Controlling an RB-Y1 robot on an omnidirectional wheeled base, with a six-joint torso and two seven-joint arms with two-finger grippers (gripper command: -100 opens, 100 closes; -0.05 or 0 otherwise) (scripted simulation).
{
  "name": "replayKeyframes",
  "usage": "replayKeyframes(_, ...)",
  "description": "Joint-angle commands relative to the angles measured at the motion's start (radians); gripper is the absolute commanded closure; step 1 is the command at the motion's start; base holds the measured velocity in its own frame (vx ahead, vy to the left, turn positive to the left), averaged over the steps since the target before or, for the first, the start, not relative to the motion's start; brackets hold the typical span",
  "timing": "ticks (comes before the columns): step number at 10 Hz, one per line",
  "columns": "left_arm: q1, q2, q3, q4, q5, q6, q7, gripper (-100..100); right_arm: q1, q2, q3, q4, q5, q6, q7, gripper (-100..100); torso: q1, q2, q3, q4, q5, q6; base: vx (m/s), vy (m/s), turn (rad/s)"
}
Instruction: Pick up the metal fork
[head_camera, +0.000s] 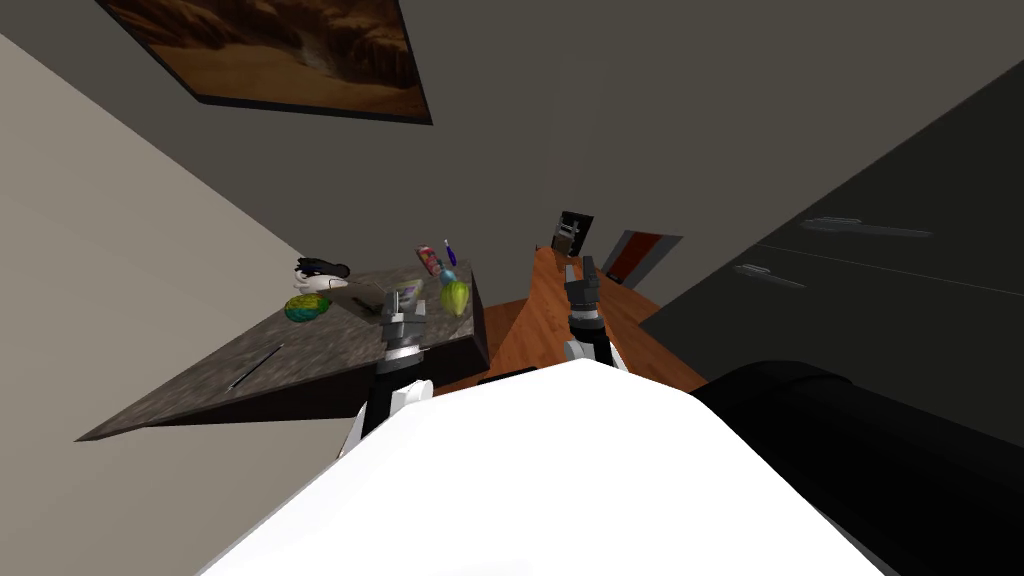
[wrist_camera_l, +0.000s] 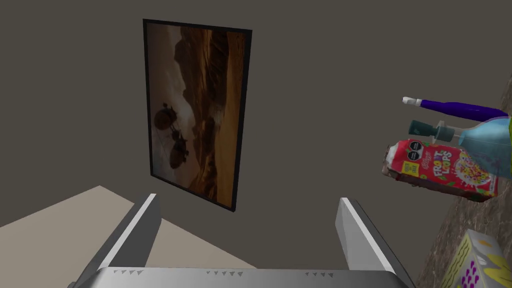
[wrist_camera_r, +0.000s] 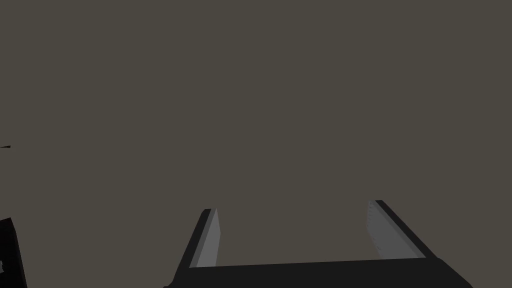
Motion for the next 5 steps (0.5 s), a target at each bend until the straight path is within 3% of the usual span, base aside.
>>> replayKeyframes(1,0.007,0.05,-0.012,0.039,0.03,-0.007,0.018,-100,0.0,0.0,0.0,0.0,0.0,0.0,0.0,0,0.0,0.0,0.0,0.0,0.0,0.0,-0.083,-0.03,-0.076)
replayKeyframes(4,0.015,0.118,-0.025,0.068,0.051,-0.014,0.03,-100,0.0,0.0,0.0,0.0,0.0,0.0,0.0,0,-0.001,0.001,0.0,0.0,0.0,0.0,-0.065,-0.028,-0.024)
replayKeyframes(5,0.024,0.158,-0.039,0.099,0.074,-0.022,0.042,-100,0.0,0.0,0.0,0.0,0.0,0.0,0.0,0,0.0,0.0,0.0,0.0,0.0,0.0,-0.078,-0.021,-0.051)
